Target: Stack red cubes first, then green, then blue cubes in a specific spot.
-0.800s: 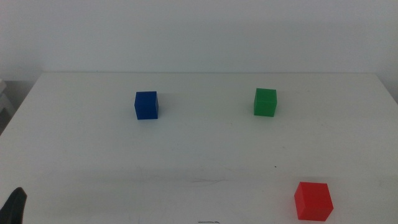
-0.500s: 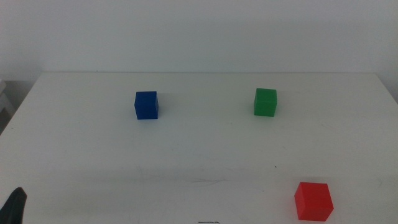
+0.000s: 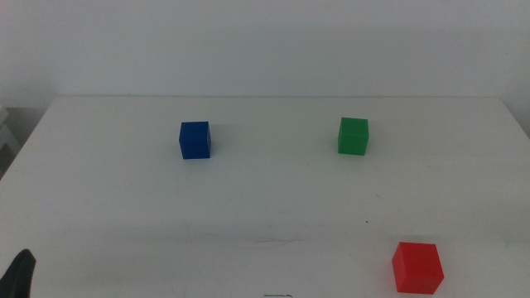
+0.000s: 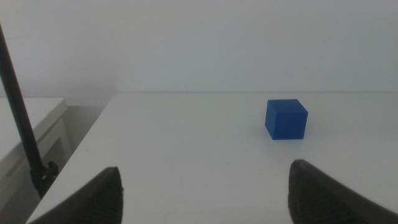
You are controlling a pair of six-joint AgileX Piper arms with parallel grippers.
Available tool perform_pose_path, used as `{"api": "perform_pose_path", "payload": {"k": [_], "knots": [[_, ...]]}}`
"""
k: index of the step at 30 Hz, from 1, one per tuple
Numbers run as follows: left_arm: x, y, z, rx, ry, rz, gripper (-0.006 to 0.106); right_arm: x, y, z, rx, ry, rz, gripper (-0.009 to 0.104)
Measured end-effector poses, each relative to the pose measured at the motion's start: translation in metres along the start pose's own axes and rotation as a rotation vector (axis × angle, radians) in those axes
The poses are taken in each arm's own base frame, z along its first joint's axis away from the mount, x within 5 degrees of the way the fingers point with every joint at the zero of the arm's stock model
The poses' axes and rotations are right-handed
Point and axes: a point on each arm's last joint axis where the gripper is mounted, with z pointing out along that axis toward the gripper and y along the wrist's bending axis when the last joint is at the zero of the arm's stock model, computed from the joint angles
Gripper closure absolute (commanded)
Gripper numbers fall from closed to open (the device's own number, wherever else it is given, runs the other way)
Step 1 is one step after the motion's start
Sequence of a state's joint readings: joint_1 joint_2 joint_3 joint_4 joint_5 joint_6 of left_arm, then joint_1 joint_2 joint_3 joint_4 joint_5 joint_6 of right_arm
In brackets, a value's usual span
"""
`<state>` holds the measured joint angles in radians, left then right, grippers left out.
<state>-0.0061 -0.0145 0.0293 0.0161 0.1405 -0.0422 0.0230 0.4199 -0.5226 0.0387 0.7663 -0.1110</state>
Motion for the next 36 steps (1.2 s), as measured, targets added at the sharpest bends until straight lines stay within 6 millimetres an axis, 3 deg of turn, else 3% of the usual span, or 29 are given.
{"api": "perform_pose_path", "payload": {"k": [5, 10, 14, 19, 26, 36], "knots": [[0.000, 0.000, 0.000, 0.000, 0.000, 0.000, 0.013, -0.039, 0.001, 0.007, -0.060, 0.229, -0.015, 0.003], [0.000, 0.000, 0.000, 0.000, 0.000, 0.000, 0.013, -0.070, 0.017, 0.017, -0.178, 0.403, -0.098, 0.003], [0.000, 0.000, 0.000, 0.000, 0.000, 0.000, 0.013, -0.091, 0.037, 0.037, -0.255, 0.523, -0.174, 0.003], [0.000, 0.000, 0.000, 0.000, 0.000, 0.000, 0.013, -0.109, 0.062, 0.064, -0.296, 0.609, -0.142, 0.003], [0.000, 0.000, 0.000, 0.000, 0.000, 0.000, 0.013, -0.117, 0.077, 0.094, -0.278, 0.672, -0.050, 0.003], [0.000, 0.000, 0.000, 0.000, 0.000, 0.000, 0.013, -0.103, 0.088, 0.131, -0.220, 0.821, 0.013, 0.003]]}}
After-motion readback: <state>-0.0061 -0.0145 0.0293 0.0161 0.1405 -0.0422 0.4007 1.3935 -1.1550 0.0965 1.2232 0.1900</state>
